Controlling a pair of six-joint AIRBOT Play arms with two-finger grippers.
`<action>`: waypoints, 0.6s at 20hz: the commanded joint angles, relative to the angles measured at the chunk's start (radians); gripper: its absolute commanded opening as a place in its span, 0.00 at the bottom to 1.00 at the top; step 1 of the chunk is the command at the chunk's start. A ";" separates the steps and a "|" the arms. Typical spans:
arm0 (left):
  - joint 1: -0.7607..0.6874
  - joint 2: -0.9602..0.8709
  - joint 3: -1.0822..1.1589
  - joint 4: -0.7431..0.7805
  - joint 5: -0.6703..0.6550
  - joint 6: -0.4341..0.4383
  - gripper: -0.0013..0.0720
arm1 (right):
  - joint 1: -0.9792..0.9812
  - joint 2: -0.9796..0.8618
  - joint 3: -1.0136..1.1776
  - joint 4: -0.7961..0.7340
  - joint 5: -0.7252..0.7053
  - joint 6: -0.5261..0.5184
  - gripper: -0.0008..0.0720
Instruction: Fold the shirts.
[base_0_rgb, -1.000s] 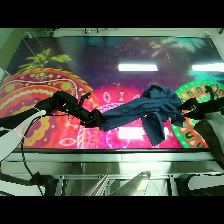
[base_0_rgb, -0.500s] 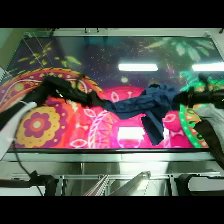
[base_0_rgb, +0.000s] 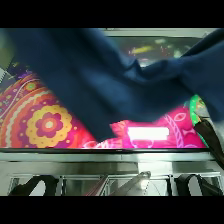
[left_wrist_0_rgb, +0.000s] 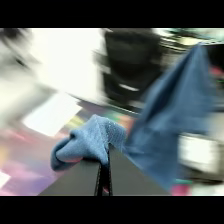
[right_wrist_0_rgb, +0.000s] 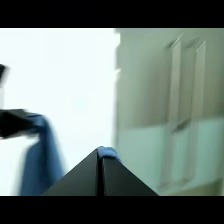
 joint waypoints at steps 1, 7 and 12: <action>0.251 0.113 0.165 0.066 -0.009 0.005 0.04 | -0.033 0.272 -0.001 -0.110 -0.460 -0.162 0.04; 0.288 -0.257 0.216 -0.005 0.130 -0.126 0.04 | 0.024 -0.105 -0.001 -0.120 -0.292 -0.104 0.04; -0.019 -0.611 -0.008 0.129 0.118 -0.086 0.04 | 0.432 -0.671 -0.001 -0.117 -0.436 -0.275 0.04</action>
